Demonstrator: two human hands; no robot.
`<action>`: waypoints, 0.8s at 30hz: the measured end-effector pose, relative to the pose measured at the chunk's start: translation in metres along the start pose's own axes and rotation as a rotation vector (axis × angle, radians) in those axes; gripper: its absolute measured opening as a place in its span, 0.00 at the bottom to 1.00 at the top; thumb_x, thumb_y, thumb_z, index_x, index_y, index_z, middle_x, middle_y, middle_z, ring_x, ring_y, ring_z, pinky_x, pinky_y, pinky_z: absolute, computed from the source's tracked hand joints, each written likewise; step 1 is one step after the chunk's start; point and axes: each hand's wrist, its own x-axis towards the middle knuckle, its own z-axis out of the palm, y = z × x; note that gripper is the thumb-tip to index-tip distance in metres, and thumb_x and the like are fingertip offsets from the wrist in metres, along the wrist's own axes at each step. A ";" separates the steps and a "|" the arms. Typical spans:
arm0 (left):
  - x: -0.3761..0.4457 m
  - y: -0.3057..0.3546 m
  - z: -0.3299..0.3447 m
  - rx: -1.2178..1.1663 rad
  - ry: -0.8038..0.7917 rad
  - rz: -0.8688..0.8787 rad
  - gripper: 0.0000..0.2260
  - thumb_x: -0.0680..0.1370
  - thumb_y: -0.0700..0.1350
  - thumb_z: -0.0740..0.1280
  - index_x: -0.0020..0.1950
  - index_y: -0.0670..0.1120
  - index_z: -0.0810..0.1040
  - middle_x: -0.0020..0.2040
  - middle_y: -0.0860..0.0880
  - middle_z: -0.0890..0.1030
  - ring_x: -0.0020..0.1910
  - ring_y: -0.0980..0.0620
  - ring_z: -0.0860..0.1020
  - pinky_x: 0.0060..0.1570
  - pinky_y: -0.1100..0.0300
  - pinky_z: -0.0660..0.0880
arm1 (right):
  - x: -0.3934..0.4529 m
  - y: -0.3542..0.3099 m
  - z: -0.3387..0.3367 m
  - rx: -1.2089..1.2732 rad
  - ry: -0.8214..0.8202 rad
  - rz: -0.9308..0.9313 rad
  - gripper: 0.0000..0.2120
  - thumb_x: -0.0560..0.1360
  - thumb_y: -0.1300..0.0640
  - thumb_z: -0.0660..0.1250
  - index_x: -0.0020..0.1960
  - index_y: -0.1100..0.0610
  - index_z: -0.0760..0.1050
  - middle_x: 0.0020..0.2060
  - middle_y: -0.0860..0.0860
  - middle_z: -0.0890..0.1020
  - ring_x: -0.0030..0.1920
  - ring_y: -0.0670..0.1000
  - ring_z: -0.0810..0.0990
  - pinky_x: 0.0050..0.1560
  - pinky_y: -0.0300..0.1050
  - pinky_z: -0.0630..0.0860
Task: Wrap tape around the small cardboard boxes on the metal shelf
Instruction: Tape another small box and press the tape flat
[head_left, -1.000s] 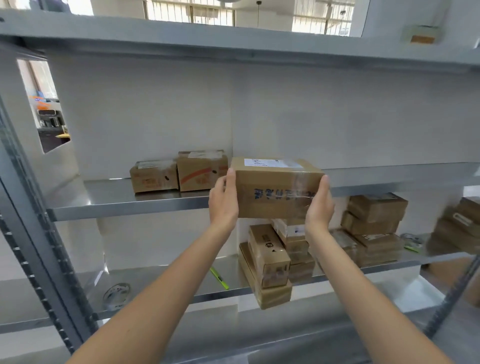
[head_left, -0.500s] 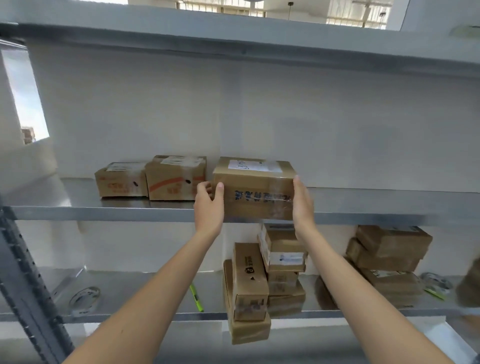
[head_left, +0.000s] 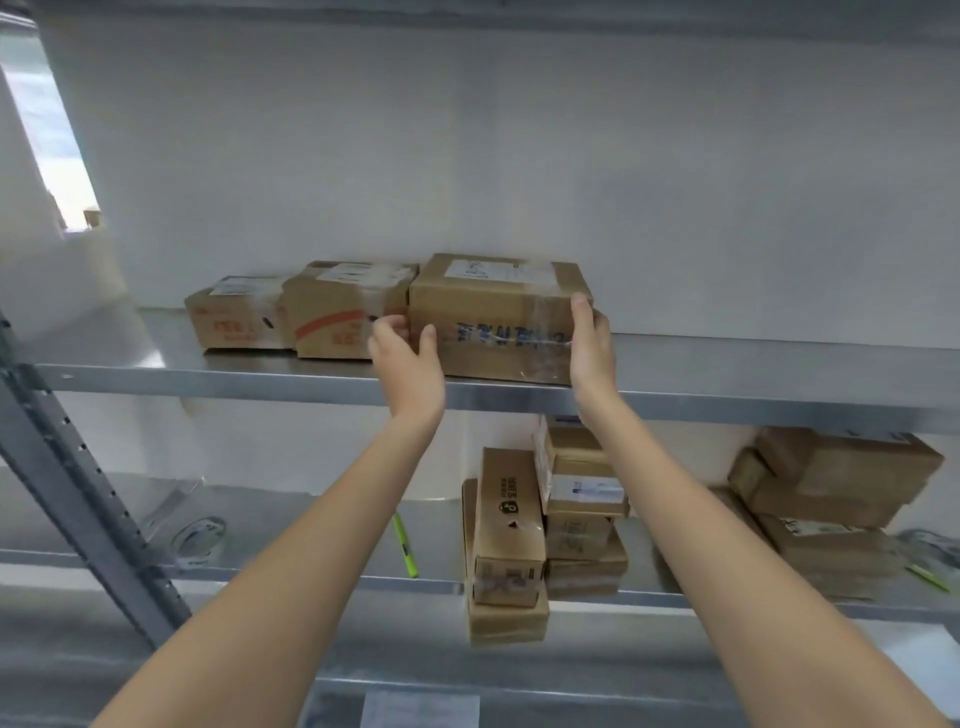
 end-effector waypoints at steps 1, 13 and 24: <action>-0.006 0.000 0.001 -0.043 0.040 -0.001 0.14 0.81 0.45 0.65 0.64 0.43 0.69 0.58 0.48 0.69 0.54 0.50 0.73 0.53 0.61 0.71 | -0.001 0.000 -0.002 0.001 -0.003 -0.003 0.27 0.79 0.37 0.55 0.73 0.52 0.64 0.62 0.47 0.72 0.65 0.50 0.69 0.58 0.42 0.64; -0.127 -0.099 0.031 -0.157 -0.147 -0.188 0.07 0.82 0.41 0.58 0.54 0.53 0.72 0.55 0.49 0.72 0.48 0.66 0.71 0.55 0.63 0.70 | -0.054 0.130 -0.098 0.023 0.615 0.033 0.12 0.82 0.53 0.56 0.57 0.57 0.74 0.50 0.52 0.78 0.50 0.46 0.76 0.51 0.42 0.71; -0.102 -0.106 0.097 -0.191 -0.844 -0.654 0.23 0.81 0.66 0.49 0.56 0.57 0.78 0.54 0.52 0.83 0.52 0.54 0.81 0.55 0.55 0.74 | -0.028 0.157 -0.095 0.080 0.108 0.455 0.31 0.75 0.30 0.55 0.63 0.53 0.75 0.58 0.51 0.81 0.60 0.52 0.77 0.69 0.52 0.69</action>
